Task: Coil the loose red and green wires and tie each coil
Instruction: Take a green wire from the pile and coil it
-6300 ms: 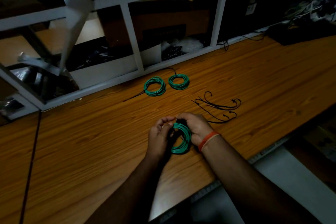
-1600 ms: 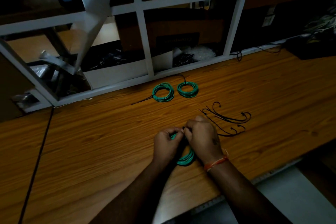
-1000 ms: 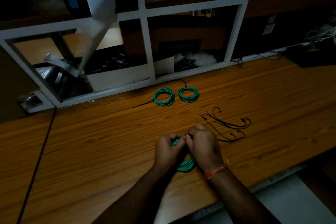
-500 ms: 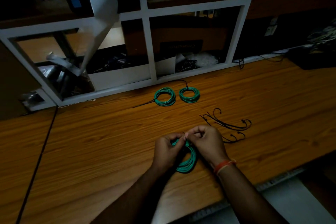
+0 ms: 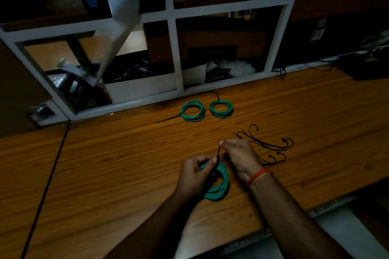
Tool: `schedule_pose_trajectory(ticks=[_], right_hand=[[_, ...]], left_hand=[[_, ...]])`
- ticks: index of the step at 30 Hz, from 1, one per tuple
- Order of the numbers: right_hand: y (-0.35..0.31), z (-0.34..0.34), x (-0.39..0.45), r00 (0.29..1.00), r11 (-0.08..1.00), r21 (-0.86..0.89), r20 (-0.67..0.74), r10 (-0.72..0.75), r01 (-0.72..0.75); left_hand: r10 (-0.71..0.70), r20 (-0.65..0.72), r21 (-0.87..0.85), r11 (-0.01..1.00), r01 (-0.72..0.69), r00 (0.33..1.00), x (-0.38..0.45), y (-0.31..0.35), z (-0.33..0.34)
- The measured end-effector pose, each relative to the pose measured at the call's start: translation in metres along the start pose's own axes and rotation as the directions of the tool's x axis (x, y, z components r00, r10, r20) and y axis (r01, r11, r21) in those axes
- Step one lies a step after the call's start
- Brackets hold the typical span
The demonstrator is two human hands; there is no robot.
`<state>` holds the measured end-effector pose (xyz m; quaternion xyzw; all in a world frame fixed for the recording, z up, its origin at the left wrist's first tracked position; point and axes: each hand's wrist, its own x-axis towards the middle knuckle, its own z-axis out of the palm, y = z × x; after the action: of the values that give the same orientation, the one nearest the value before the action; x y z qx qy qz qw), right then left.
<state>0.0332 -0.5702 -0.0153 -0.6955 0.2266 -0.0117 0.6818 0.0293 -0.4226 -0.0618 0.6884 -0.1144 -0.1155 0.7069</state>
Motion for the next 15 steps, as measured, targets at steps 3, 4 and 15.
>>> schedule_pose_trajectory(ticks=[3,4,15], right_hand=[[-0.001,0.007,0.002,0.995,0.989,-0.113,-0.014,-0.099,0.097],[-0.001,0.009,0.001,0.991,0.978,-0.162,-0.008,-0.133,0.13],[-0.011,0.016,0.004,0.935,0.901,-0.299,-0.064,-0.348,0.314]], left_hand=[[-0.064,-0.001,-0.11,0.992,0.063,0.998,-0.001,0.002,0.0],[-0.054,0.005,-0.11,0.992,0.055,0.999,-0.001,0.003,-0.001],[0.03,0.001,0.079,0.996,-0.03,1.0,-0.001,0.013,0.005]])
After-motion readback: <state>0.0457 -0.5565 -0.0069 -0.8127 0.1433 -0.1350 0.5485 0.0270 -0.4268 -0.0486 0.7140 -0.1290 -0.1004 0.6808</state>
